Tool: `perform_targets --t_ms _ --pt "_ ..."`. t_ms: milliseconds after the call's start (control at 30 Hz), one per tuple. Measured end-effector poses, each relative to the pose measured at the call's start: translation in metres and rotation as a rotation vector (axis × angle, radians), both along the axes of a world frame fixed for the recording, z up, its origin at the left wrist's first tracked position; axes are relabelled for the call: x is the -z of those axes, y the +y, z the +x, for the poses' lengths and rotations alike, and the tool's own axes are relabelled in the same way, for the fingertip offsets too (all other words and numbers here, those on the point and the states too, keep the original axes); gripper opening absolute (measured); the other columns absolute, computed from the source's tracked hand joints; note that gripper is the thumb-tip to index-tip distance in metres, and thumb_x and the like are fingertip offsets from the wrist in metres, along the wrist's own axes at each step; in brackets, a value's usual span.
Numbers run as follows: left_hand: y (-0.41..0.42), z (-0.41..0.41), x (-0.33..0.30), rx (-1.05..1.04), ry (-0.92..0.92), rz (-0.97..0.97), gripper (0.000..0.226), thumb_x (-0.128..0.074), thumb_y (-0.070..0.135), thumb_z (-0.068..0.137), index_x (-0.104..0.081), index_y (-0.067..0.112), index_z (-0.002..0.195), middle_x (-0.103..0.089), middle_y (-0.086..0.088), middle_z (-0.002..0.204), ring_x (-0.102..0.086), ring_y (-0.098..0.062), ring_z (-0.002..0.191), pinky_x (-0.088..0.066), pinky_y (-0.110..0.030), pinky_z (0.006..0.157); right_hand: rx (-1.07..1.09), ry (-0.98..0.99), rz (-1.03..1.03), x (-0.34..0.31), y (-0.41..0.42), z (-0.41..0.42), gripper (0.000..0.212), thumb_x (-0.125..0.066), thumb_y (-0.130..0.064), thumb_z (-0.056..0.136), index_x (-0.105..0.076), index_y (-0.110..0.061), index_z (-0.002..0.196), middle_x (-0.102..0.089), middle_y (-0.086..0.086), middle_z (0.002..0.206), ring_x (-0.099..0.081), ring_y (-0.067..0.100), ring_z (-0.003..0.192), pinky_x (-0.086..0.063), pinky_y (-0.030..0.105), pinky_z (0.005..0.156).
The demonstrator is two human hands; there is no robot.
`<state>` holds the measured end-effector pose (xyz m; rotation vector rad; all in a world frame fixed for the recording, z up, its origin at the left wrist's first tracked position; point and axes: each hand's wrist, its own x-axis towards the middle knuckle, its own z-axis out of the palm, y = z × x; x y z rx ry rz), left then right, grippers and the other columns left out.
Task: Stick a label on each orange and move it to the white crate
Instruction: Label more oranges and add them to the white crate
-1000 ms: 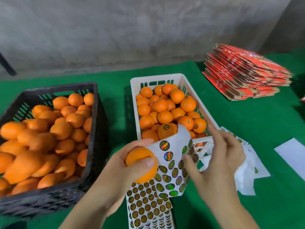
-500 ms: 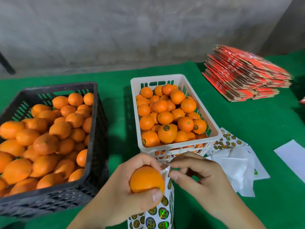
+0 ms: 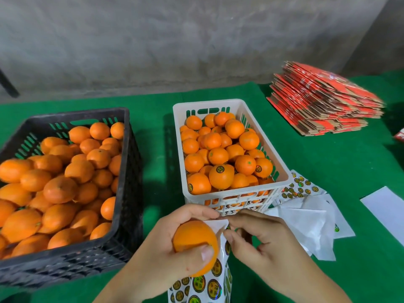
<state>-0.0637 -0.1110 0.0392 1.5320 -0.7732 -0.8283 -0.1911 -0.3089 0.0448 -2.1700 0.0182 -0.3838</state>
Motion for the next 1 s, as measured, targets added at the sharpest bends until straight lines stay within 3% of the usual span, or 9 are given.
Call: perform_targets --t_ms 100,167,267,400,567,667,800,900,1000 --pt "0.001 0.0 0.001 -0.007 0.003 -0.025 0.063 -0.078 0.051 0.077 -0.062 0.034 0.136 -0.073 0.004 0.111 -0.073 -0.018 0.097 -0.055 -0.024 0.079 0.045 -0.003 0.133 0.001 -0.002 -0.001 0.03 -0.061 -0.024 0.097 -0.076 -0.041 0.116 -0.071 -0.02 0.086 -0.069 0.006 0.08 -0.051 0.017 0.076" --pt "0.001 0.0 0.001 -0.026 -0.016 -0.035 0.063 -0.077 0.054 0.078 -0.062 0.036 0.136 -0.073 0.003 0.11 -0.072 -0.016 0.091 -0.056 -0.025 0.077 0.052 0.054 0.161 -0.001 -0.004 -0.003 0.027 -0.071 -0.039 0.092 -0.077 -0.041 0.118 -0.072 -0.014 0.089 -0.068 0.01 0.078 -0.052 0.02 0.075" --pt "0.0 -0.002 -0.001 -0.037 -0.037 -0.065 0.058 -0.077 0.052 0.081 -0.062 0.036 0.135 -0.072 0.006 0.116 -0.073 -0.013 0.095 -0.056 -0.021 0.077 -0.004 0.092 0.064 -0.005 -0.003 -0.004 0.039 -0.075 -0.061 0.087 -0.072 -0.048 0.124 -0.068 -0.012 0.093 -0.066 0.013 0.081 -0.053 0.021 0.074" --pt "0.001 -0.002 -0.001 -0.041 -0.055 -0.067 0.062 -0.077 0.052 0.08 -0.059 0.039 0.137 -0.07 0.003 0.125 -0.072 -0.023 0.107 -0.059 -0.026 0.081 -0.022 0.097 -0.002 -0.006 0.001 -0.001 0.03 -0.066 -0.036 0.1 -0.072 -0.039 0.129 -0.068 -0.004 0.099 -0.065 0.019 0.091 -0.054 0.043 0.079" --pt "0.001 -0.003 -0.001 -0.041 -0.084 -0.068 0.065 -0.081 0.049 0.076 -0.06 0.036 0.137 -0.069 0.004 0.121 -0.071 -0.021 0.104 -0.056 -0.023 0.078 -0.004 0.009 -0.225 -0.007 0.0 0.001 0.027 -0.058 -0.018 0.105 -0.073 -0.025 0.126 -0.059 -0.033 0.112 -0.06 -0.006 0.105 -0.046 0.015 0.086" --pt "0.0 -0.002 -0.003 -0.052 -0.111 -0.084 0.066 -0.082 0.048 0.076 -0.06 0.037 0.137 -0.068 0.007 0.123 -0.07 -0.018 0.107 -0.057 -0.021 0.079 -0.003 -0.014 -0.236 -0.007 -0.001 0.001 0.026 -0.058 -0.025 0.106 -0.072 -0.027 0.128 -0.06 -0.028 0.111 -0.062 -0.003 0.102 -0.048 0.017 0.085" --pt "-0.002 -0.003 -0.005 -0.047 -0.118 -0.102 0.069 -0.082 0.046 0.077 -0.056 0.036 0.14 -0.068 0.003 0.128 -0.069 -0.021 0.114 -0.058 -0.024 0.082 -0.026 0.072 -0.104 -0.009 -0.005 0.0 0.023 -0.067 -0.03 0.101 -0.073 -0.035 0.122 -0.058 -0.01 0.09 -0.06 0.014 0.083 -0.051 0.031 0.074" --pt "-0.004 -0.006 -0.004 -0.048 -0.081 -0.119 0.071 -0.083 0.044 0.076 -0.056 0.034 0.142 -0.067 -0.001 0.129 -0.069 -0.026 0.112 -0.059 -0.031 0.082 -0.072 0.09 -0.073 -0.012 -0.008 0.001 0.024 -0.058 -0.021 0.107 -0.073 -0.031 0.123 -0.065 -0.013 0.1 -0.065 0.014 0.097 -0.049 0.024 0.083" --pt "-0.005 -0.007 -0.004 -0.044 -0.066 -0.134 0.069 -0.083 0.042 0.077 -0.057 0.032 0.141 -0.067 -0.001 0.131 -0.069 -0.026 0.113 -0.059 -0.03 0.082 -0.101 0.092 -0.004 -0.01 -0.009 -0.001 0.03 -0.049 -0.019 0.11 -0.071 -0.03 0.128 -0.07 -0.007 0.109 -0.066 0.016 0.107 -0.052 0.028 0.091"
